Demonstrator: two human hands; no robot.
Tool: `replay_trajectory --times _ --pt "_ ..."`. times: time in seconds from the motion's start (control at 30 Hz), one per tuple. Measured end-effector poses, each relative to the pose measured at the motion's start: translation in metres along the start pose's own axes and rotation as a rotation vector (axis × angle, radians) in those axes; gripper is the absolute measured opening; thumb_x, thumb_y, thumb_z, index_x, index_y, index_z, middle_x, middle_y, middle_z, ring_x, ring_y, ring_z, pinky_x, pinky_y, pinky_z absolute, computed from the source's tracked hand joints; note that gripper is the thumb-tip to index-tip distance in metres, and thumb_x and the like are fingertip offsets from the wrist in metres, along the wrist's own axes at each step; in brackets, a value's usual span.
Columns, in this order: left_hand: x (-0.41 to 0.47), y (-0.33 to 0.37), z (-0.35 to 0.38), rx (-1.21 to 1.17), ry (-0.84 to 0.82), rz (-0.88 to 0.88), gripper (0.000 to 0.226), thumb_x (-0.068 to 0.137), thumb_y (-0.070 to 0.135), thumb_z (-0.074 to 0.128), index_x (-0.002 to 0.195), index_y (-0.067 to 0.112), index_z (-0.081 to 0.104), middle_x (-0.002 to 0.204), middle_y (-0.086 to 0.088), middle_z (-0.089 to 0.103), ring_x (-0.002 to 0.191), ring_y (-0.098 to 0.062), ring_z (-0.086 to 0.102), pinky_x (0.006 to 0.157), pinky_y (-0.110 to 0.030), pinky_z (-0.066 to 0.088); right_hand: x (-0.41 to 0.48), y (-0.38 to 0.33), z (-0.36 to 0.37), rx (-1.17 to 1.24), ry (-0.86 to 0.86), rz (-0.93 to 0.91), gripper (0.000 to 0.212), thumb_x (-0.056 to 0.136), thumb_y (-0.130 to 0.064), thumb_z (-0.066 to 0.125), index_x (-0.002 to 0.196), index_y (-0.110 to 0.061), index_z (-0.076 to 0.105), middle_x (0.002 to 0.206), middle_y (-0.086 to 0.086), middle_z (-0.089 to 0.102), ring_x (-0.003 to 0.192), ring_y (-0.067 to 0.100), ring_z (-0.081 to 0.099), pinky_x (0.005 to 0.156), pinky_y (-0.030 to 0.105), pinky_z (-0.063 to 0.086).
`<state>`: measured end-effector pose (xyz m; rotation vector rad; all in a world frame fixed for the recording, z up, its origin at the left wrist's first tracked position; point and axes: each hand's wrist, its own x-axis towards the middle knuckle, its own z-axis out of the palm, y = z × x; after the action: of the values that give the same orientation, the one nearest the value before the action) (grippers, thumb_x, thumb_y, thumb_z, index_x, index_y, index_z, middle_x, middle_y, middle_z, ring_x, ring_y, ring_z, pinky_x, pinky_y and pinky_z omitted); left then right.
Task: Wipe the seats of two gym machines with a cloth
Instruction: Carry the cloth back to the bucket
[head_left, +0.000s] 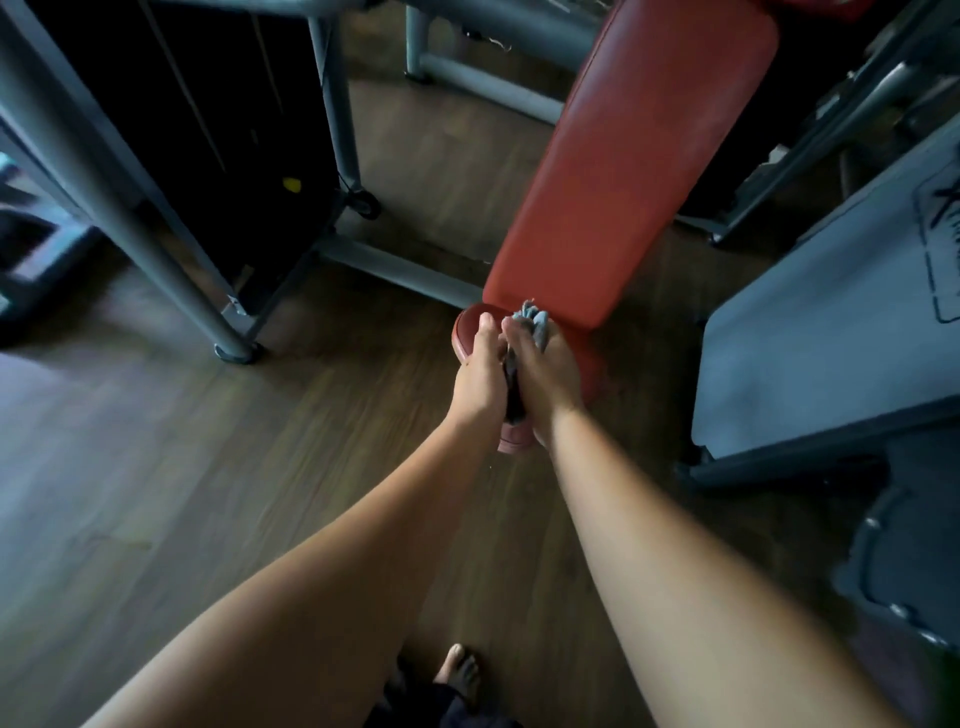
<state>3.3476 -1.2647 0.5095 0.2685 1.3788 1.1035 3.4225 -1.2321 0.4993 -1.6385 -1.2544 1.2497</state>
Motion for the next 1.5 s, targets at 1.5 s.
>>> replay_trajectory --times 1.5 --pt "-0.528 0.049 -0.991 0.904 1.024 -0.039 0.032 0.100 0.043 0.058 0.124 0.029 0.072 0.132 0.000 0.071 0.123 -0.026 0.064 0.100 -0.033 0.052 -0.675 -0.182 0.751 -0.567 -1.237 -0.761 0.036 0.084 -0.031 0.072 0.119 -0.027 0.073 0.111 -0.001 0.076 0.105 0.023 0.067 0.094 0.033 0.053"
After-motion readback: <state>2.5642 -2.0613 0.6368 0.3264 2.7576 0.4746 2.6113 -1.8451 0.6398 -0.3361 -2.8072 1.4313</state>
